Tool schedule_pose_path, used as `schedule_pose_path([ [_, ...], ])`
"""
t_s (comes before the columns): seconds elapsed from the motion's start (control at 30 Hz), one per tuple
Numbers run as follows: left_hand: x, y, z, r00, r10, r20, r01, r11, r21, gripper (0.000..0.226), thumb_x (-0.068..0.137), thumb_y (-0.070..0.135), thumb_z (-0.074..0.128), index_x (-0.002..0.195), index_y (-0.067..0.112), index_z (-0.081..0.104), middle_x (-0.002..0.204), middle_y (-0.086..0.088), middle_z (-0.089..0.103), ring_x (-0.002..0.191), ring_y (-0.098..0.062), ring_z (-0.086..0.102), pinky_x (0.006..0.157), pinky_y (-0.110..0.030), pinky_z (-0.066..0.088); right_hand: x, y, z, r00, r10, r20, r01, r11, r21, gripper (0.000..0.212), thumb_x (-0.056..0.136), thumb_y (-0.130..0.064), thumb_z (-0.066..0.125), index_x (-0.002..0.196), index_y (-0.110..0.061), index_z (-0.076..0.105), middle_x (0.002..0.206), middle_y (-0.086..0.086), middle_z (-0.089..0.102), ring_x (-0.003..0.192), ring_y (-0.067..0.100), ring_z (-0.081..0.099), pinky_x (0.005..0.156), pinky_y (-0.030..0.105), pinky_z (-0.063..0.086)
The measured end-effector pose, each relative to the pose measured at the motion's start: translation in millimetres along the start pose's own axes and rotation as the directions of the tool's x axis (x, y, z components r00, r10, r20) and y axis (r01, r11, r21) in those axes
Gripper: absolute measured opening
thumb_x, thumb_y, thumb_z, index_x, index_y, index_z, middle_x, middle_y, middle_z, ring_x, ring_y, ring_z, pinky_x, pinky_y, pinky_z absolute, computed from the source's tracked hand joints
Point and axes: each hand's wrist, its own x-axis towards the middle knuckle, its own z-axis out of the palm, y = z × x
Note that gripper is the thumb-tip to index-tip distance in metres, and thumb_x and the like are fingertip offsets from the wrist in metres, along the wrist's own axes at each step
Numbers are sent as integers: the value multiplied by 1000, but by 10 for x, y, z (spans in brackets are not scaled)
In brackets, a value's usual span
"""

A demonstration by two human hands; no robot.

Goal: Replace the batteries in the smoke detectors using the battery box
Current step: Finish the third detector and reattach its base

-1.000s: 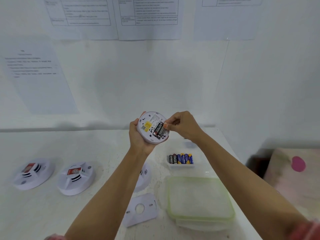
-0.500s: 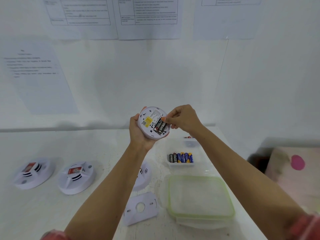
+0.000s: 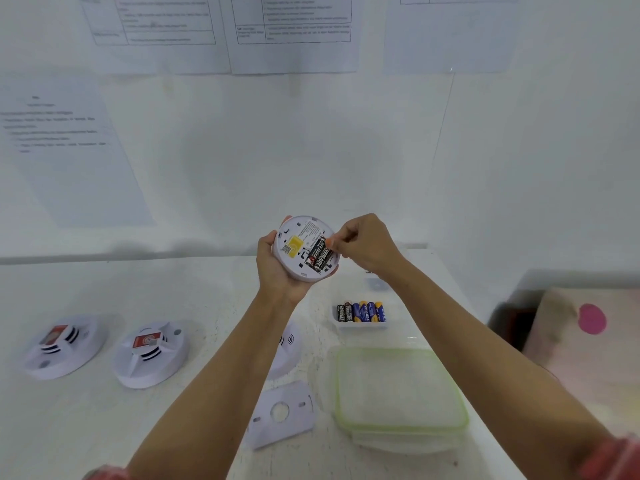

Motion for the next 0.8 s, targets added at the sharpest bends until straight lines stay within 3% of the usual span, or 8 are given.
schedule_pose_path([
  [0.17, 5, -20, -3, 1000, 13, 2, -13, 1000, 10, 32, 91, 38, 28, 101, 28, 57, 104, -11, 62, 93, -30, 55, 83, -48, 42, -54, 18, 38, 999, -14, -51, 13, 1000, -24, 16, 83, -12, 67, 82, 4, 70, 61, 2, 61, 45, -1, 50, 45, 3, 36],
  [0.23, 15, -36, -23, 1000, 14, 9, -14, 1000, 1, 33, 91, 39, 27, 100, 28, 57, 106, -11, 61, 94, -30, 55, 82, -48, 44, -87, 13, 68, 996, -43, -81, 39, 998, -54, 15, 83, -11, 67, 84, 3, 72, 70, 9, 67, 52, 2, 53, 49, 6, 37],
  [0.33, 40, -47, -44, 1000, 7, 29, -7, 1000, -14, 33, 90, 40, 28, 105, 29, 55, 111, -11, 59, 99, -31, 54, 84, -49, 44, -133, 21, 122, 985, -101, -140, 79, 985, -152, 16, 85, -13, 64, 87, 0, 72, 87, 13, 66, 71, 14, 50, 61, 22, 37],
  [0.43, 60, -66, -44, 1000, 10, 24, -9, 1000, -13, 33, 90, 40, 30, 108, 29, 54, 112, -11, 60, 101, -30, 53, 85, -50, 43, -147, 79, 212, 983, -108, -146, 66, 961, -269, 24, 89, -18, 58, 93, 4, 67, 84, 11, 58, 73, 19, 51, 63, 25, 36],
  [0.57, 76, -72, -33, 999, 33, 11, -32, 999, -23, 32, 90, 40, 29, 97, 29, 58, 105, -9, 60, 94, -27, 53, 81, -43, 43, -162, 108, 278, 982, -124, -141, 78, 952, -298, 26, 91, -20, 55, 97, 4, 64, 84, 7, 54, 77, 19, 51, 64, 25, 36],
  [0.7, 109, -44, 12, 997, 72, -5, -72, 997, 1, 30, 89, 39, 30, 94, 30, 59, 109, -10, 57, 94, -27, 52, 82, -44, 42, -119, 71, 225, 972, -119, -204, 101, 990, -100, 23, 83, -12, 65, 105, -5, 65, 95, 9, 61, 79, 15, 51, 78, 31, 46],
  [0.8, 125, -35, 24, 997, 80, -15, -80, 997, 24, 29, 88, 39, 33, 98, 32, 59, 112, -10, 56, 96, -27, 53, 91, -48, 39, -75, 90, 221, 979, -96, -178, 89, 995, -49, 29, 81, -11, 67, 110, -12, 66, 98, 10, 63, 79, 12, 49, 77, 27, 45],
])
